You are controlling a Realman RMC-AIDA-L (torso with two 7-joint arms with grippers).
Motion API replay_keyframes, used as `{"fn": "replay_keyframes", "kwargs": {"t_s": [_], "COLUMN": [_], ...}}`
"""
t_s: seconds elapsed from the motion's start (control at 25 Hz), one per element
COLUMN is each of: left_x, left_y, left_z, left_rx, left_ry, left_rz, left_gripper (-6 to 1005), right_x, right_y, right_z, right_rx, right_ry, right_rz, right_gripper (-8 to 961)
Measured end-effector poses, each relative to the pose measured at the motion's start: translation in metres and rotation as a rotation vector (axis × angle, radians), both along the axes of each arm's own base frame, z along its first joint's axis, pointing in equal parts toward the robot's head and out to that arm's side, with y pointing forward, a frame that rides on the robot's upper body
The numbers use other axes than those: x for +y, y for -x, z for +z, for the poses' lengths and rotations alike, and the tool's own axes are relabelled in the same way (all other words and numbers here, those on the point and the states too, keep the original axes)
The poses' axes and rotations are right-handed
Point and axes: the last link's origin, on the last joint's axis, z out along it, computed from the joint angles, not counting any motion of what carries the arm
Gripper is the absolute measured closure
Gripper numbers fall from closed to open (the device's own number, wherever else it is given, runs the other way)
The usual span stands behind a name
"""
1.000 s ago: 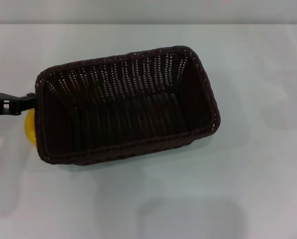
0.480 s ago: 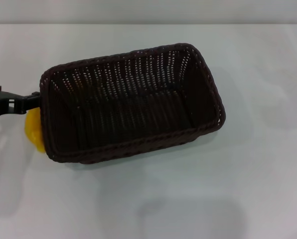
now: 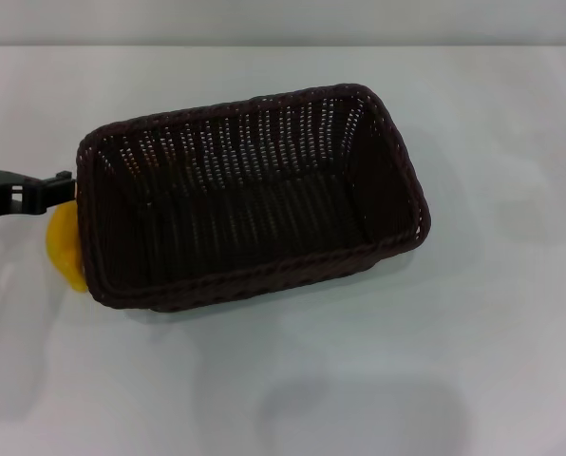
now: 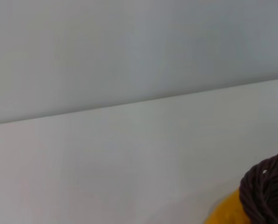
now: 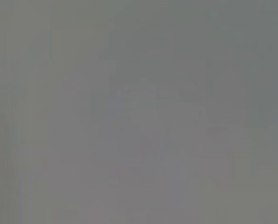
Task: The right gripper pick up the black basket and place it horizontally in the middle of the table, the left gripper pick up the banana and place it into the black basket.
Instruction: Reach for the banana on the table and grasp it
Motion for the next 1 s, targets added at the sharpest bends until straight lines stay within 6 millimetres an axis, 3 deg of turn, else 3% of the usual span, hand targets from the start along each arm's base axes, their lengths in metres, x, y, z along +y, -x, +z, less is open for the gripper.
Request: {"fn": "replay_keyframes", "kwargs": {"t_s": [1.0], "left_x": [0.002], "left_y": [0.038], "left_z": [-0.016], "left_rx": [-0.002], "left_ry": [-0.002], "left_rz": [0.070], "left_gripper": [130], "right_x": [-0.003], "right_y": [-0.002], "right_z": [-0.002], "right_rx": [0.004], "right_ry": [0.002], "right_rz": [-0.004], "right_gripper": [97]}}
